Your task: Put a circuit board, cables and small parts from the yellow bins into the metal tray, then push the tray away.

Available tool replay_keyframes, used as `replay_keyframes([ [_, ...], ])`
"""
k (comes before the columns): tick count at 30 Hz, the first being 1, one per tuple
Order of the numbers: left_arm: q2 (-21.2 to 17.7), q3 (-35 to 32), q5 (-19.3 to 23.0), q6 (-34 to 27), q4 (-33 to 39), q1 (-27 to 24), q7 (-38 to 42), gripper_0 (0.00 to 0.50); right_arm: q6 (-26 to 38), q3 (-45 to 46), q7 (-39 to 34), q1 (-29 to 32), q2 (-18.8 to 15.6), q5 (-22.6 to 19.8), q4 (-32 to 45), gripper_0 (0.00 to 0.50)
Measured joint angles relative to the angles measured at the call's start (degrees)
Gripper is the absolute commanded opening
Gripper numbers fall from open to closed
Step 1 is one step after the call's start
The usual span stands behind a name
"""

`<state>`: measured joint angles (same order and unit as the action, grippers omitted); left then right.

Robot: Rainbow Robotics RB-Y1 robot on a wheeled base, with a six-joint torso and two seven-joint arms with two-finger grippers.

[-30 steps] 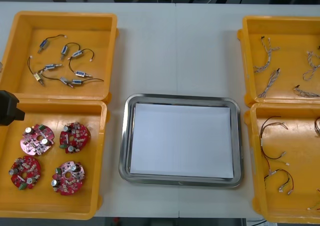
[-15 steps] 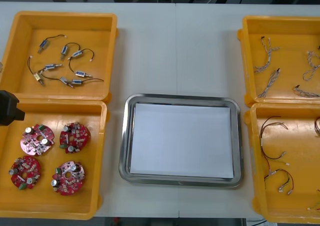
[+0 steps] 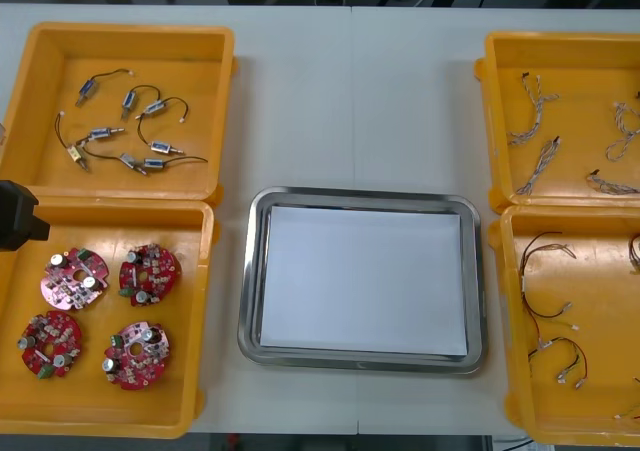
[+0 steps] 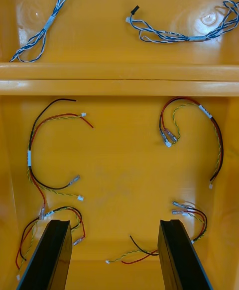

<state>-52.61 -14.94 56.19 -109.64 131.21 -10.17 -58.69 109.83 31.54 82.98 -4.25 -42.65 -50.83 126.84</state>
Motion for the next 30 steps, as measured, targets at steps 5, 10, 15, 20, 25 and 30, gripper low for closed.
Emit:
replay_keyframes([
  [5,0.0,0.0,0.0,0.0,0.0,0.0,0.0,0.500,0.0,0.0,0.0,0.0,0.0,0.0,0.0,0.500],
  [10,0.0,0.0,0.0,0.0,0.0,0.0,0.0,0.500,0.0,0.0,0.0,0.0,0.0,0.0,0.0,0.500],
  [15,0.0,0.0,0.0,0.0,0.0,0.0,0.0,0.500,0.0,0.0,0.0,0.0,0.0,0.0,0.0,0.500],
  [20,0.0,0.0,0.0,0.0,0.0,0.0,0.0,0.500,0.0,0.0,0.0,0.0,0.0,0.0,0.0,0.500],
  [25,0.0,0.0,0.0,0.0,0.0,0.0,0.0,0.500,0.0,0.0,0.0,0.0,0.0,0.0,0.0,0.500],
  [30,0.0,0.0,0.0,0.0,0.0,0.0,0.0,0.500,0.0,0.0,0.0,0.0,0.0,0.0,0.0,0.500],
])
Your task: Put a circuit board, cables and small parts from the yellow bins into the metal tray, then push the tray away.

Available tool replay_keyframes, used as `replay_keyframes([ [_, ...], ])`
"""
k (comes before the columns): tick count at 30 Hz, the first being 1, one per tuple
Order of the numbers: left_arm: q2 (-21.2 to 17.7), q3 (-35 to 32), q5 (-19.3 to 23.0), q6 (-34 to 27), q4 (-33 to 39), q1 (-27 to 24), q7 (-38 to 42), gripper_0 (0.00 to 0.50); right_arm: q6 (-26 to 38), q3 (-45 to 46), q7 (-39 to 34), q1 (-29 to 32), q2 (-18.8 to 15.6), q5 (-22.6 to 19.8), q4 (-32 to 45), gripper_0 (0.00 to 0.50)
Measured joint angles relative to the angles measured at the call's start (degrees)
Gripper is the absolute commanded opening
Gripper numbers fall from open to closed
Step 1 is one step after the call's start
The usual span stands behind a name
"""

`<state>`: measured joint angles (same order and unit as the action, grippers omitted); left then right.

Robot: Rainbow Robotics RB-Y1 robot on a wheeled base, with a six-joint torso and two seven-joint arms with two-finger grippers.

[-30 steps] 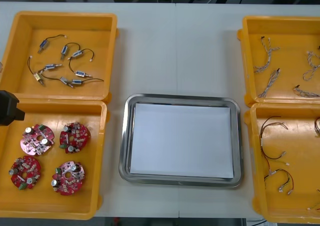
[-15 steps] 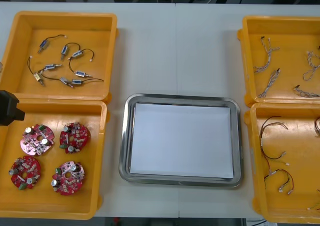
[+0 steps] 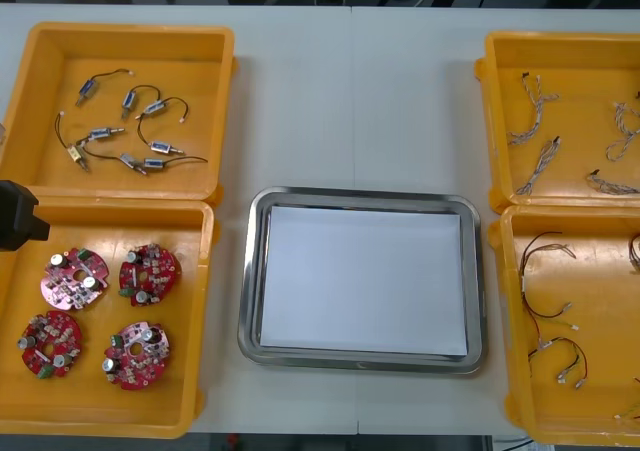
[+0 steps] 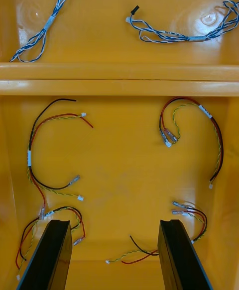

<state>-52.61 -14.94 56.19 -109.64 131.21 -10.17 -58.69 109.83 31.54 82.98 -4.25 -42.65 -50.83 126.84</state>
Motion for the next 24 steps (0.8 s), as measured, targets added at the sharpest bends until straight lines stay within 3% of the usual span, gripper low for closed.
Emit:
replay_keyframes([
  [24,0.0,0.0,0.0,0.0,0.0,0.0,0.0,0.500,0.0,0.0,0.0,0.0,0.0,0.0,0.0,0.500],
])
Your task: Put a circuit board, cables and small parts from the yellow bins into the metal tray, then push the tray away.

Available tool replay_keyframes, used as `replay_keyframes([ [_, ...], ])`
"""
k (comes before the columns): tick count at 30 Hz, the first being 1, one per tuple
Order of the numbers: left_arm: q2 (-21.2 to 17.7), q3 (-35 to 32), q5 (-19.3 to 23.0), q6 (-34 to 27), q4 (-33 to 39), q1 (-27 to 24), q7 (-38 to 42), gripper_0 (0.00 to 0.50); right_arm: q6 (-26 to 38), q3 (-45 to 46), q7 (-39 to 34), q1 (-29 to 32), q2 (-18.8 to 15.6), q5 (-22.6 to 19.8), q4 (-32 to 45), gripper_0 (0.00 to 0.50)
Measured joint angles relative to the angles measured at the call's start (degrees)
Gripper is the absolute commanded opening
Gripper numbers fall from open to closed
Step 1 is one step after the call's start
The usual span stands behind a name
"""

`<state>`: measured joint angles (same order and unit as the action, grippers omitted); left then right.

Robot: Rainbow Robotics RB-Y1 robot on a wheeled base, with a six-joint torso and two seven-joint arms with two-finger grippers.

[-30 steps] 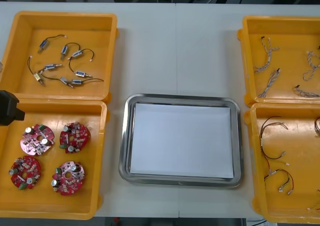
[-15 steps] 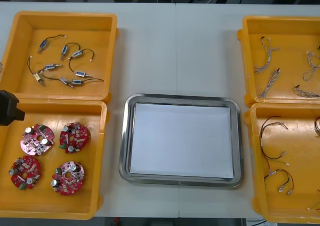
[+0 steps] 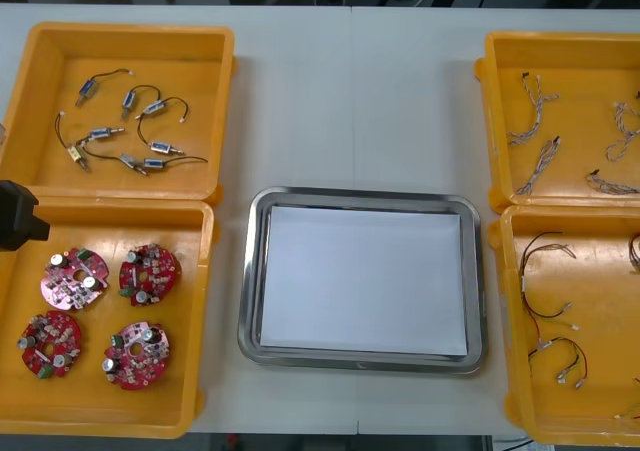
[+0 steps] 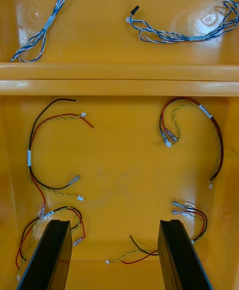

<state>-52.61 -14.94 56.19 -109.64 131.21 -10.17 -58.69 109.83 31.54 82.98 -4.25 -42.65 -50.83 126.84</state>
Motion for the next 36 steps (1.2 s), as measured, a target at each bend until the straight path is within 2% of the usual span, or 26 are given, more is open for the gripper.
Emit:
replay_keyframes([
  [13,0.0,0.0,0.0,0.0,-0.1,0.4,0.0,0.500,0.0,-0.3,0.0,0.1,0.3,0.1,0.0,0.500],
  [18,0.0,0.0,0.0,0.0,-0.1,1.9,0.0,0.500,0.0,-0.8,0.0,1.0,0.3,2.4,0.0,0.500],
  [30,-0.2,0.0,0.4,0.0,0.0,2.3,0.0,0.500,-0.3,-0.8,0.0,9.3,0.3,3.8,0.0,0.500],
  [36,-1.6,-0.9,1.7,3.6,1.9,6.2,0.0,0.500,-6.2,-0.8,0.0,14.5,0.3,3.9,0.0,0.500],
])
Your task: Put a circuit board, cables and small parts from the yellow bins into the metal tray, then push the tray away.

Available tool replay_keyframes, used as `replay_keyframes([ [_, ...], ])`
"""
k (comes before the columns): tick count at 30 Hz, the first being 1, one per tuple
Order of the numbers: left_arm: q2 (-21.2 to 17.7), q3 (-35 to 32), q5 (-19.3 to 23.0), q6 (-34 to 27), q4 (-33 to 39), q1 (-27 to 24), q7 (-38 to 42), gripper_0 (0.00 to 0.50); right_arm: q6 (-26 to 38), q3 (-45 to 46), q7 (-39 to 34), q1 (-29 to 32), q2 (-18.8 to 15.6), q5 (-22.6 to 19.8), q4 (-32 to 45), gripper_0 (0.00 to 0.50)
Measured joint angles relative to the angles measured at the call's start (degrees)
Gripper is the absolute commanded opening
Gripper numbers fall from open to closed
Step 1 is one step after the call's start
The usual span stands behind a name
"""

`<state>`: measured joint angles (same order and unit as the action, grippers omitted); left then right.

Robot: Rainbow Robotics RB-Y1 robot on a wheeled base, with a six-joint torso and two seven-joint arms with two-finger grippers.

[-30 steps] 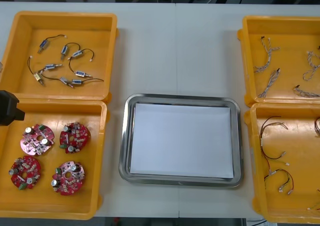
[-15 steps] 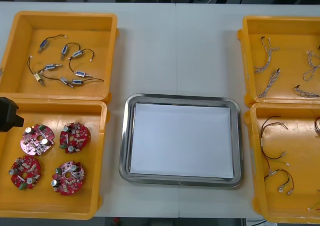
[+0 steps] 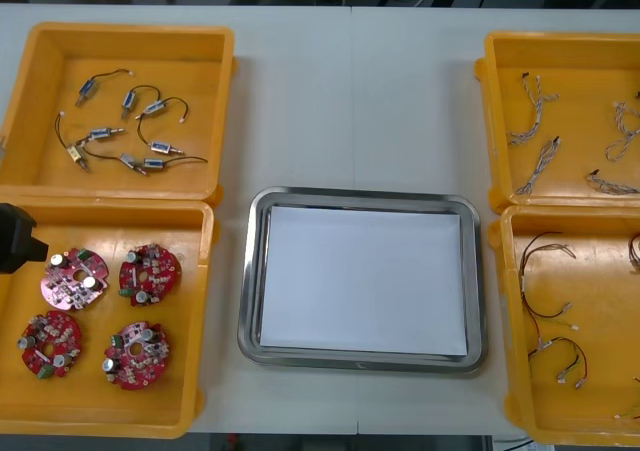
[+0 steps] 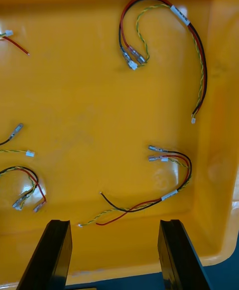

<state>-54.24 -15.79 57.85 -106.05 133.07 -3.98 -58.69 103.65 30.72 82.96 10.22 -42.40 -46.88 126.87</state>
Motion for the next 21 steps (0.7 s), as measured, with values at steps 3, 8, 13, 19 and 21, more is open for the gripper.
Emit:
replay_keyframes([
  [3,-0.7,-1.0,0.5,2.6,1.0,2.7,0.0,0.500,-3.6,0.0,-0.1,2.3,0.0,1.1,0.0,0.500],
  [8,-1.9,-2.5,1.7,6.8,1.9,6.2,0.0,0.500,-7.0,-0.1,-2.4,4.9,0.4,2.4,-0.3,0.500],
  [13,-2.8,-4.1,3.5,12.3,2.1,9.7,-0.4,0.500,-9.5,-0.1,-3.4,5.1,2.7,2.7,-2.5,0.500],
  [19,-4.2,-6.1,4.7,18.5,2.5,15.8,-10.2,0.500,-10.7,-0.1,-3.4,5.1,5.3,5.9,-4.1,0.500],
  [21,-5.2,-6.3,5.2,20.8,2.5,17.7,-15.0,0.500,-11.0,-0.2,-3.4,5.1,6.0,6.7,-4.4,0.500],
])
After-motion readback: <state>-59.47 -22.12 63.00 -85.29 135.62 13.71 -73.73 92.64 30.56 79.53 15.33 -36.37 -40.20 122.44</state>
